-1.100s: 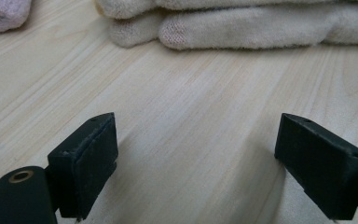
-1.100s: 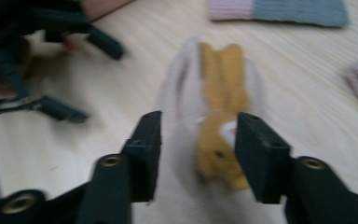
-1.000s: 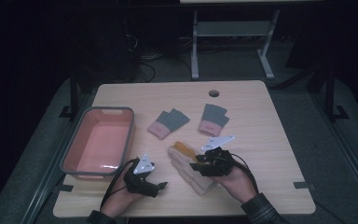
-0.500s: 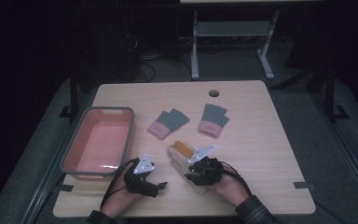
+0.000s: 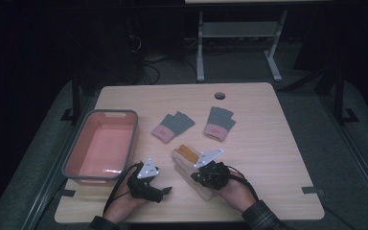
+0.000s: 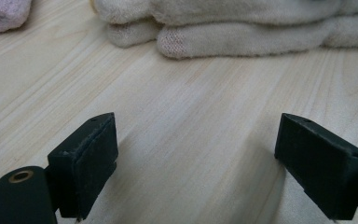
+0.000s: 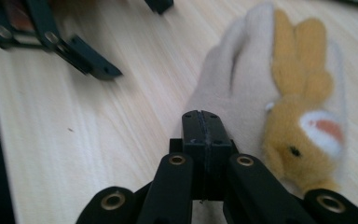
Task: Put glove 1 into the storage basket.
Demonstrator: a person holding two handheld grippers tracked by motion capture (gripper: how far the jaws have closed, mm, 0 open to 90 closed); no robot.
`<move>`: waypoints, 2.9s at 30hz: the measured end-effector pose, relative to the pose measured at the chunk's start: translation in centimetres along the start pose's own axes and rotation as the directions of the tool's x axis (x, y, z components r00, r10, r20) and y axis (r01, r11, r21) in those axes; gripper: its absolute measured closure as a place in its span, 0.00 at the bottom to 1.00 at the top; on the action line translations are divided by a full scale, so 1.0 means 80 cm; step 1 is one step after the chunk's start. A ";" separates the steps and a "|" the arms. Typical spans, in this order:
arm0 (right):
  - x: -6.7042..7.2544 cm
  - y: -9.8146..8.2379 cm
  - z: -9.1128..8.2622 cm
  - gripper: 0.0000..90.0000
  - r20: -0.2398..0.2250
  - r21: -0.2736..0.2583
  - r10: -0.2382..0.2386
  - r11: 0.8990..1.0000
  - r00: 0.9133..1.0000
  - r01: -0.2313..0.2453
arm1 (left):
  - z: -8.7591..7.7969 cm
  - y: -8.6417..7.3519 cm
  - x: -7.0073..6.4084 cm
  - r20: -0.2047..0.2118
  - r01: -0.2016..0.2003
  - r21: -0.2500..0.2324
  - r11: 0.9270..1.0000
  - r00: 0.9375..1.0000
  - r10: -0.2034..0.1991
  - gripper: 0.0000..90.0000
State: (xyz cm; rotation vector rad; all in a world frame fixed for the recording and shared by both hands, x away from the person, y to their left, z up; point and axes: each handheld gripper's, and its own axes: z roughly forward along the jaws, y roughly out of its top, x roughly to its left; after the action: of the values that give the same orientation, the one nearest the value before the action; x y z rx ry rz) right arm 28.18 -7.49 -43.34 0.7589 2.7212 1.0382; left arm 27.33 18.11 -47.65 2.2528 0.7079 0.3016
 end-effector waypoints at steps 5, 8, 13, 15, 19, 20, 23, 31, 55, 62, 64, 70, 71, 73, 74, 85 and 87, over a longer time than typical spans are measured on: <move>0.002 0.006 -0.016 1.00 -0.017 -0.042 0.022 0.999 1.000 -0.023 | 0.000 0.000 0.000 0.000 0.001 0.000 1.000 1.000 -0.001 0.14; 0.008 0.010 -0.023 1.00 -0.036 -0.070 0.020 0.997 0.999 -0.022 | 0.000 0.000 0.000 0.001 0.001 0.003 1.000 1.000 -0.001 0.14; 0.015 0.012 -0.010 1.00 -0.047 -0.052 0.009 0.999 0.999 -0.011 | 0.000 0.000 0.000 0.000 0.001 0.000 1.000 1.000 -0.001 0.14; 0.019 0.014 -0.005 1.00 -0.050 -0.057 0.005 0.998 0.999 -0.008 | 0.000 0.000 0.000 0.000 0.001 0.000 1.000 1.000 -0.001 0.14; 0.021 0.017 0.007 0.99 -0.058 -0.044 0.011 0.999 0.998 -0.014 | 0.000 0.000 0.000 0.000 0.001 0.000 1.000 1.000 -0.001 0.14; 0.020 0.018 0.011 0.93 -0.061 -0.035 0.019 0.999 0.998 -0.021 | 0.000 0.000 0.000 0.000 0.001 0.000 1.000 1.000 -0.001 0.14; 0.018 0.017 0.008 0.75 -0.071 -0.067 0.020 0.997 0.997 -0.025 | 0.000 0.000 0.000 0.000 0.001 0.000 1.000 1.000 -0.001 0.14; -0.010 0.002 -0.035 0.97 -0.033 -0.144 0.033 0.989 0.999 -0.038 | -0.005 0.015 -0.002 -0.015 0.030 0.049 0.998 0.999 -0.029 0.28; -0.049 -0.054 -0.015 1.00 -0.110 0.044 0.018 0.999 0.994 -0.013 | 0.028 0.061 -0.007 0.087 0.099 0.115 0.988 0.990 -0.110 0.98; -0.043 -0.054 -0.010 1.00 -0.138 0.053 -0.009 0.998 0.990 0.016 | 0.040 0.072 0.004 0.084 0.102 0.122 0.987 0.990 -0.113 0.98; -0.040 -0.053 -0.009 1.00 -0.143 0.052 -0.015 0.998 0.990 0.023 | 0.045 0.075 0.007 0.086 0.096 0.130 0.987 0.990 -0.108 0.98; -0.033 -0.050 -0.004 1.00 -0.155 0.047 -0.044 0.998 0.987 0.052 | 0.056 0.088 0.013 0.087 0.108 0.119 0.987 0.989 -0.119 0.98; -0.032 -0.050 -0.004 1.00 -0.159 0.048 -0.045 0.997 0.986 0.053 | 0.058 0.090 0.015 0.093 0.114 0.118 0.986 0.988 -0.126 0.98; -0.031 -0.048 -0.001 1.00 -0.163 0.042 -0.060 0.997 0.985 0.068 | 0.062 0.094 0.017 0.094 0.110 0.118 0.987 0.988 -0.121 0.98; -0.030 -0.047 0.000 1.00 -0.165 0.041 -0.067 0.996 0.984 0.074 | 0.063 0.097 0.019 0.093 0.105 0.115 0.988 0.989 -0.116 0.98; -0.014 -0.035 0.016 1.00 -0.184 0.018 -0.089 0.995 0.979 0.094 | 0.085 0.121 0.034 0.130 0.099 0.121 0.988 0.985 -0.114 0.99; -0.010 -0.032 0.019 1.00 -0.185 0.020 -0.079 0.996 0.980 0.084 | 0.089 0.125 0.035 0.135 0.093 0.127 0.987 0.985 -0.110 0.99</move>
State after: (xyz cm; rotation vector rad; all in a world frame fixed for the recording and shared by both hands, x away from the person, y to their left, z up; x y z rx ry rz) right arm 28.31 -8.63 -46.18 0.5764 2.8989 1.1067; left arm 36.53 9.80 -45.45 2.3155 0.7806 0.0495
